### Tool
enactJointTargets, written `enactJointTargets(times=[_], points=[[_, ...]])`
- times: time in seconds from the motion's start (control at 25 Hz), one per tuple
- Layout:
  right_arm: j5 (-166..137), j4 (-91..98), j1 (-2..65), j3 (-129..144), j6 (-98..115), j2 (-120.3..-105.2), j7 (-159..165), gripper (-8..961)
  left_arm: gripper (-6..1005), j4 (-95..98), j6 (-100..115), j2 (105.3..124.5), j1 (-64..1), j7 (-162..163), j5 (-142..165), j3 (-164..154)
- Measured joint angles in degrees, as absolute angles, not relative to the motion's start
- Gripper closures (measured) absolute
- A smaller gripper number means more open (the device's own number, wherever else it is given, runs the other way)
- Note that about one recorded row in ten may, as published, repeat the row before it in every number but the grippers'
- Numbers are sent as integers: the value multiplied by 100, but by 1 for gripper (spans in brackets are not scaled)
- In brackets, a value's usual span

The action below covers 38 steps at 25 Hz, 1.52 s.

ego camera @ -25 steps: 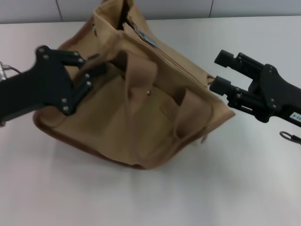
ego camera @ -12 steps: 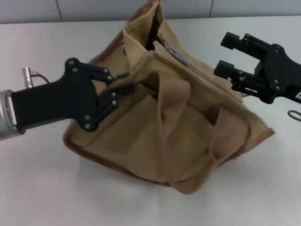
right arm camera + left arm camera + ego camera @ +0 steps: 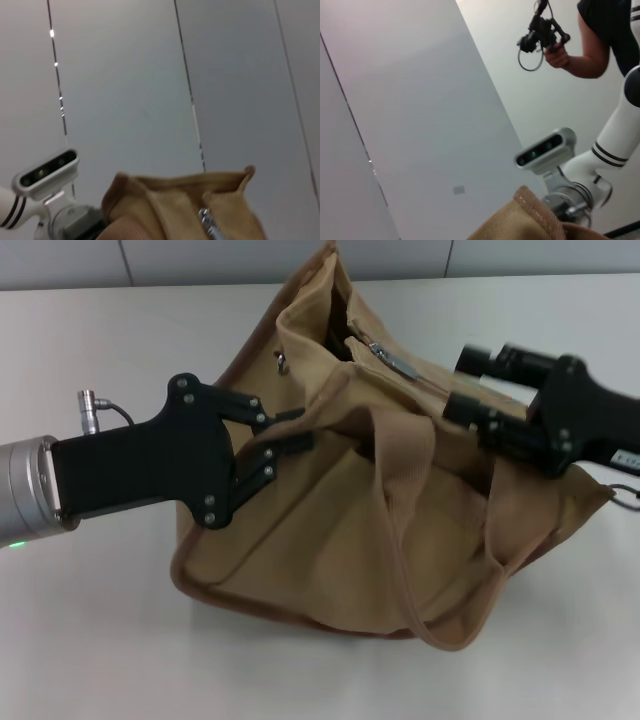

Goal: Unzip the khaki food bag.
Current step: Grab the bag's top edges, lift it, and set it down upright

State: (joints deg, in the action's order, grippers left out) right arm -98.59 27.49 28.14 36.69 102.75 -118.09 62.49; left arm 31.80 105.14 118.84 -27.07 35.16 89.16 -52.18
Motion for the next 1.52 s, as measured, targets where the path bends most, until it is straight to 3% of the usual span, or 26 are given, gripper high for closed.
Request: enactJointTargets(times=[0.44,0.64,0.76,1.08,1.28,1.52], points=[[-10536,2467,2214,3690,10044,-11777,6286,492,916,3110,10430,11856,-2566,3388,8430,-5134],[-11221,2165,2242,3690,10012,-11780,6324,490,916,3110,10410,11848,-2591,3379,8344,-5003],[-11584,1983,2352,3692,9901,-11863,6308,491,916,3111,10404,11852,-2628,3377,8338,-4995],[-11568,899,3075,3655,8932,-11961,6071,496,916,2933,10486,11882,-2650,3032,8217,-5099],[-10955,243,3634,3646,7989,-11980,5805,496,916,2891,10545,11882,-2594,2947,8169,-5198],[-10874,260,3716,3597,7965,-11966,5812,495,916,2714,10493,11882,-2519,2766,8157,-5225]])
